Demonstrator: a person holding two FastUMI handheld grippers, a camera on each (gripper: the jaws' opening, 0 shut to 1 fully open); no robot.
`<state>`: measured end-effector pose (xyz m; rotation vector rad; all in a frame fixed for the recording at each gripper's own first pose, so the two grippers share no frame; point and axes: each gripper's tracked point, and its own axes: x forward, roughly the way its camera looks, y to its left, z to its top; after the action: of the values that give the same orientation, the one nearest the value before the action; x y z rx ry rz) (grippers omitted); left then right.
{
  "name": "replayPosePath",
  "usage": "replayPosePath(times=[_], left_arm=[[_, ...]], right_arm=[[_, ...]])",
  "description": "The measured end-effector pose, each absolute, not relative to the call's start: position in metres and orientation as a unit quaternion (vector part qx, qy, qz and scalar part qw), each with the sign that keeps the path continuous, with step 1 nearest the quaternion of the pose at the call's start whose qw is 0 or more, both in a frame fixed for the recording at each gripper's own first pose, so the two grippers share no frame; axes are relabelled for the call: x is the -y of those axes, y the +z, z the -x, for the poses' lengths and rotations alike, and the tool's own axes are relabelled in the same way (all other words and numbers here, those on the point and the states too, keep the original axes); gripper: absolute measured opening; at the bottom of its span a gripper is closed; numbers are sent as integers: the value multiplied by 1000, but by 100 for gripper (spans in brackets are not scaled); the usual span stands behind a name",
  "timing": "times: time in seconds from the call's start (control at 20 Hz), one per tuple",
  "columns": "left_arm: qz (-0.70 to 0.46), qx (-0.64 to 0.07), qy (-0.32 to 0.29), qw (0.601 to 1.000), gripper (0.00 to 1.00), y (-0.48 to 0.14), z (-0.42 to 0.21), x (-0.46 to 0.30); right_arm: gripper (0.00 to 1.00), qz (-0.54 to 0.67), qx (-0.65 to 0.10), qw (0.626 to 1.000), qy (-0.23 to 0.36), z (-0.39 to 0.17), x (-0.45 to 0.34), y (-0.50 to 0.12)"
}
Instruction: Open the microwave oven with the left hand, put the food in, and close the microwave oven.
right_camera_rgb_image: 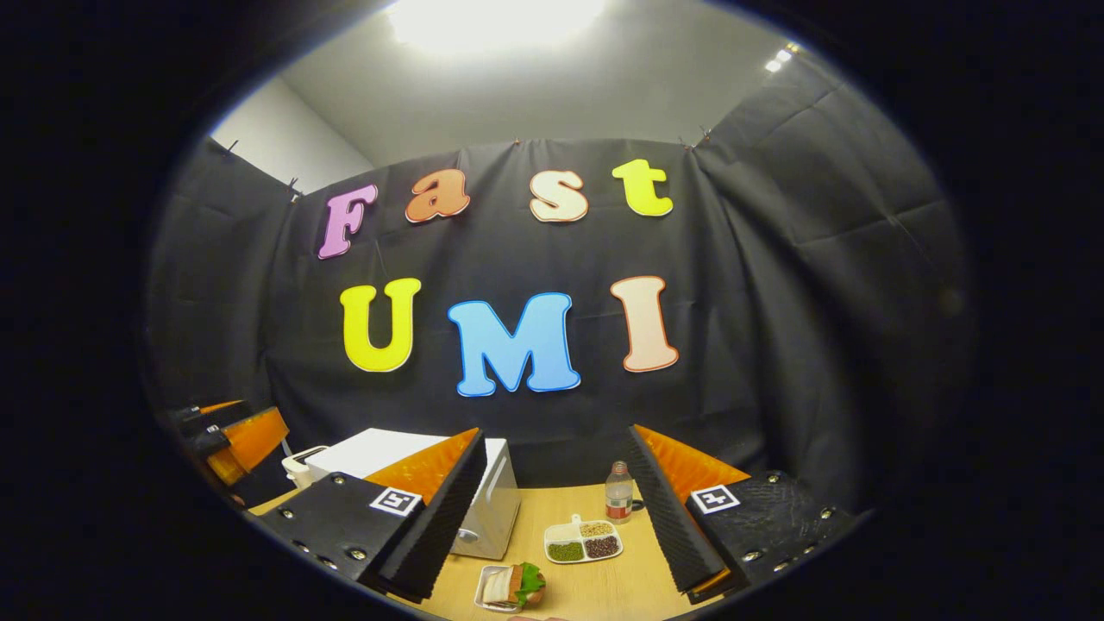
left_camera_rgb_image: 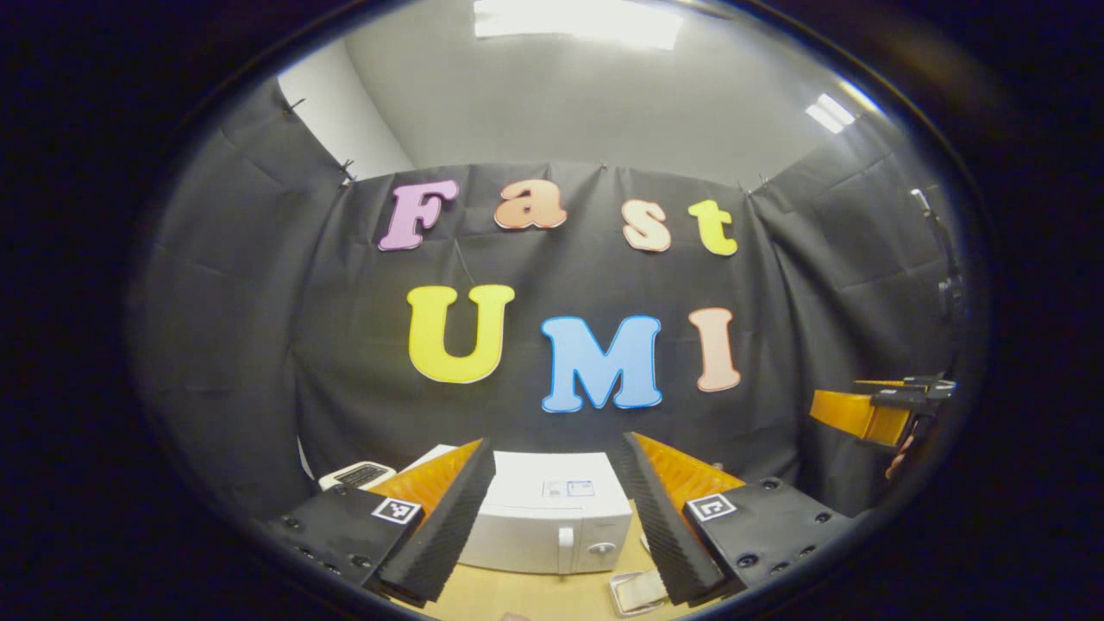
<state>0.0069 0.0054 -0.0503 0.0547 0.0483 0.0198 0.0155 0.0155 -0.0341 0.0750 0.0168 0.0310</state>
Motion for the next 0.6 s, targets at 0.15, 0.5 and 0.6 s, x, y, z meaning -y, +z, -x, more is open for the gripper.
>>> replayPosePath(times=[0.15,0.5,0.6], left_arm=[[-27,-36,-6,999,96,-75,-18,-3],[-12,-105,-33,994,96,-169,-53,0],[-5,-134,-29,991,97,-205,-66,-4]], right_arm=[[97,-31,-15,999,9,-17,-18,-42],[98,0,-34,999,10,-30,-25,-60],[98,0,-51,998,22,-35,-31,-71]])
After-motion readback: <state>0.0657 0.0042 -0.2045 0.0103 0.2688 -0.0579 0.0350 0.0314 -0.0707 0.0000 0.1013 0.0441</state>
